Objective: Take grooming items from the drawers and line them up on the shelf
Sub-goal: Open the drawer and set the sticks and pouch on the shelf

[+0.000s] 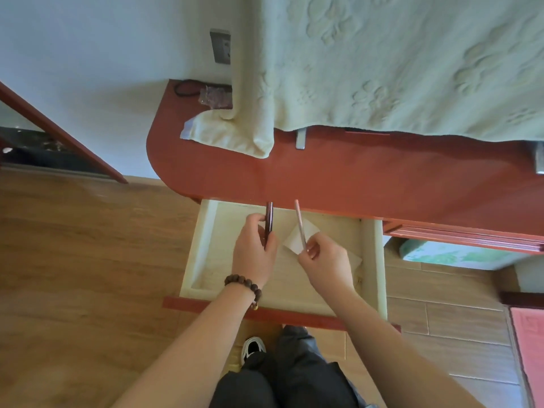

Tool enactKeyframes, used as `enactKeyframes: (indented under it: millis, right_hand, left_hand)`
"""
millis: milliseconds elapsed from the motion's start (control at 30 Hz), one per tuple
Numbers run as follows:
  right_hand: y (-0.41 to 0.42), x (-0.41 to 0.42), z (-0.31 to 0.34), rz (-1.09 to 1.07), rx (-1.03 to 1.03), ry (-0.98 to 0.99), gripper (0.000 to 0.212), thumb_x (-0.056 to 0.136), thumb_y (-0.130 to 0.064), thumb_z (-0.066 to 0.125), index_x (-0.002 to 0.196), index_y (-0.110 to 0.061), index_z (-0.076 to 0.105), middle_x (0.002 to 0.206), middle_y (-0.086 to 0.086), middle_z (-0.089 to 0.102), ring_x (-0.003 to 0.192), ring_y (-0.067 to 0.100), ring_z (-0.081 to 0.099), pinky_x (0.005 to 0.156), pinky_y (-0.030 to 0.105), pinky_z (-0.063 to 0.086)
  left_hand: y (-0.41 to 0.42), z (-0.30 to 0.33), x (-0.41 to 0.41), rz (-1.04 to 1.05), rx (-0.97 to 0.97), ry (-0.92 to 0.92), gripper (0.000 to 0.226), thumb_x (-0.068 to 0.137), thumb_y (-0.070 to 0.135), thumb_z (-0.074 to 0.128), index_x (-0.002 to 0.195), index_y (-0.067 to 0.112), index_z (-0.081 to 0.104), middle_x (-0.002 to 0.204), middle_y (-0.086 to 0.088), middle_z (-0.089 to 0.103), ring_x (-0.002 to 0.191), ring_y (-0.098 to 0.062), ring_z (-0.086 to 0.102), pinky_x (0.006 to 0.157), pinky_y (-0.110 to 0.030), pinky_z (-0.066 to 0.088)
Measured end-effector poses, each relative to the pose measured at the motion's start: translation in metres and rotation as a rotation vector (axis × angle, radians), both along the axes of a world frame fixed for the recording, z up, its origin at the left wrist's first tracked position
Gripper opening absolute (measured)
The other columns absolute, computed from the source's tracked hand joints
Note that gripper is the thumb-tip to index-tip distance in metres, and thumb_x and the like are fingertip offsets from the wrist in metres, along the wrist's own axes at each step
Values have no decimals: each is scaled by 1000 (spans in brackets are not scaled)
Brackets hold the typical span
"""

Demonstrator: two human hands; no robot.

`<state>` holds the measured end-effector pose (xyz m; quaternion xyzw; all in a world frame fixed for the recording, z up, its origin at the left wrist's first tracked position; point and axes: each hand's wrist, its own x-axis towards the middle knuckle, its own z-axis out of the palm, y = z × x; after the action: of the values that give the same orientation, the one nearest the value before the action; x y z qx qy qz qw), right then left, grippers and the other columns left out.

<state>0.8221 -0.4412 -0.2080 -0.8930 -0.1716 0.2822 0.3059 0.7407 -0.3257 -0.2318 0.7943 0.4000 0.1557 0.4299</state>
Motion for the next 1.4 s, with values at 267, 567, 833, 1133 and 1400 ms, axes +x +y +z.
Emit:
enactKeyframes:
  millis: [267,567,833,1133,1400]
  right_hand:
    - [10,98,30,-197,175,-175,4,79,-11,61,83,-10,60,66,-5,55,58,9,47,53,9,37]
    - [49,168,-1,-166,9,-104,11,78,-16,58,89,-12,60,81,5,65,69,29,65,62,38,57]
    - [56,177,-15,-56,-99,-142,11,83,-15,59,91,-8,57,80,6,59,69,27,57,57,27,40]
    - [56,175,-17,-10,-149,-185,16,90,-20,57,98,-7,56,91,10,60,75,28,57,62,30,43]
    - [36,165,-7,20,-75,-188,26,89,-33,62,102,-11,58,91,4,62,80,22,59,66,30,46]
  left_hand:
    - [21,30,117,28,-53,-59,17,88,21,62,101,10,59,84,4,60,74,-12,57,66,-21,43]
    - [42,2,187,92,122,170,18,88,24,61,102,13,57,98,-4,65,89,-23,61,65,-31,43]
    - [44,-10,193,92,300,364,29,87,36,63,102,12,57,98,-7,62,92,-27,61,65,-36,46]
    - [47,-10,192,49,340,393,38,85,46,62,102,12,57,97,-5,63,89,-25,62,64,-35,48]
    - [41,-7,164,-12,365,275,46,82,49,63,109,12,59,97,-5,60,93,-24,59,69,-39,53]
